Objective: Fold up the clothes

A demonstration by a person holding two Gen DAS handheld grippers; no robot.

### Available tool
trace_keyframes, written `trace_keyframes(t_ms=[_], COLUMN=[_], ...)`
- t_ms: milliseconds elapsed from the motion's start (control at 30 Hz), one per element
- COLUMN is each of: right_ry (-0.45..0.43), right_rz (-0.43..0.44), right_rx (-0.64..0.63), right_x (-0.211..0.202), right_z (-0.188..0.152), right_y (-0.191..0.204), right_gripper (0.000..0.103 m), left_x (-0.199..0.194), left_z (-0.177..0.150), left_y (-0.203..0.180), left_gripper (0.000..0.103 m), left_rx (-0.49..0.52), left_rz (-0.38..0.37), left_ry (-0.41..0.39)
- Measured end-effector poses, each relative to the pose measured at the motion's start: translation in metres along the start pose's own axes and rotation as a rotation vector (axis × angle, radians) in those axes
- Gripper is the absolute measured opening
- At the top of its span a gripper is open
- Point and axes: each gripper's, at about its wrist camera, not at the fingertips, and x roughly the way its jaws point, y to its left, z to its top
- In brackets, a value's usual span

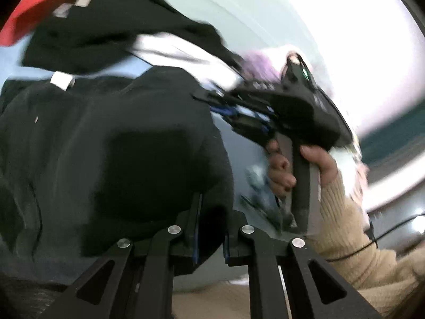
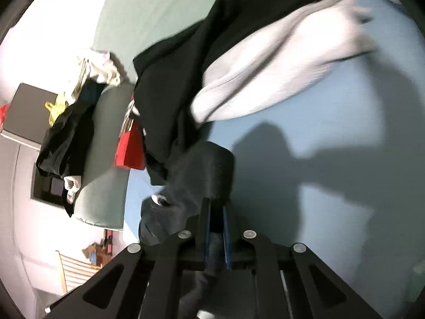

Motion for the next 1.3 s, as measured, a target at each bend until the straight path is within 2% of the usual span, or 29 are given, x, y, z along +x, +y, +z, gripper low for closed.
trace_keyframes(t_ms=[100, 133, 167, 200, 267, 333, 433, 467, 500, 533, 567, 667, 800, 900, 1067, 1133, 1300], right_ry=[-0.003, 0.002, 0.013, 0.027, 0.068, 0.112, 0.130, 0.118, 0.108, 0.106, 0.103, 0.081, 0.059, 0.088, 0.161, 0.199, 0.277], right_rz=[-0.040, -0.051, -0.073, -0.092, -0.103, -0.088, -0.044, -0.043, -0.059, -0.075, -0.081, -0.019, 0.052, 0.069, 0.061, 0.055, 0.016], right_rx=[0.004, 0.008, 0.018, 0.030, 0.056, 0.088, 0.111, 0.108, 0.104, 0.096, 0.080, -0.043, -0.182, -0.277, -0.372, -0.404, -0.385], right_x=[-0.019, -0.022, -0.022, -0.021, -0.012, -0.002, 0.012, 0.014, 0.017, 0.021, 0.023, 0.018, 0.008, 0.025, 0.076, 0.103, 0.163], right_z=[-0.015, -0.019, -0.022, -0.025, -0.030, -0.031, -0.026, -0.023, -0.019, -0.015, -0.012, -0.012, -0.017, -0.023, -0.040, -0.050, -0.068], right_y=[-0.008, -0.012, -0.018, -0.022, -0.028, -0.036, -0.041, -0.042, -0.041, -0.038, -0.033, 0.003, 0.062, 0.102, 0.153, 0.170, 0.182], right_gripper=[0.011, 0.018, 0.035, 0.044, 0.058, 0.066, 0.066, 0.061, 0.055, 0.035, 0.024, 0.017, 0.017, 0.017, 0.017, 0.017, 0.017], left_x=[0.012, 0.012, 0.011, 0.008, 0.002, 0.000, 0.000, 0.001, 0.000, -0.002, -0.004, -0.020, -0.062, -0.086, -0.113, -0.125, -0.140], left_z=[-0.009, -0.010, -0.012, -0.011, -0.010, -0.011, -0.016, -0.020, -0.022, -0.022, -0.023, -0.021, -0.034, -0.044, -0.060, -0.068, -0.078], left_y=[-0.008, -0.005, -0.002, 0.002, 0.012, 0.010, 0.004, -0.001, -0.001, -0.001, -0.001, 0.005, 0.018, 0.031, 0.063, 0.077, 0.113], left_gripper=[0.013, 0.013, 0.013, 0.013, 0.013, 0.013, 0.013, 0.013, 0.013, 0.013, 0.013, 0.013, 0.013, 0.013, 0.013, 0.013, 0.013], left_rx=[0.016, 0.002, -0.016, -0.034, -0.071, -0.076, -0.075, -0.069, -0.064, -0.065, -0.067, -0.098, -0.156, -0.218, -0.337, -0.381, -0.478], left_rz=[-0.020, -0.023, -0.029, -0.036, -0.051, -0.052, -0.046, -0.040, -0.030, -0.021, -0.012, -0.020, -0.020, 0.010, 0.048, 0.093, 0.160], left_ry=[0.065, 0.069, 0.066, 0.058, 0.042, 0.039, 0.040, 0.043, 0.043, 0.031, 0.018, -0.053, -0.184, -0.257, -0.340, -0.376, -0.405])
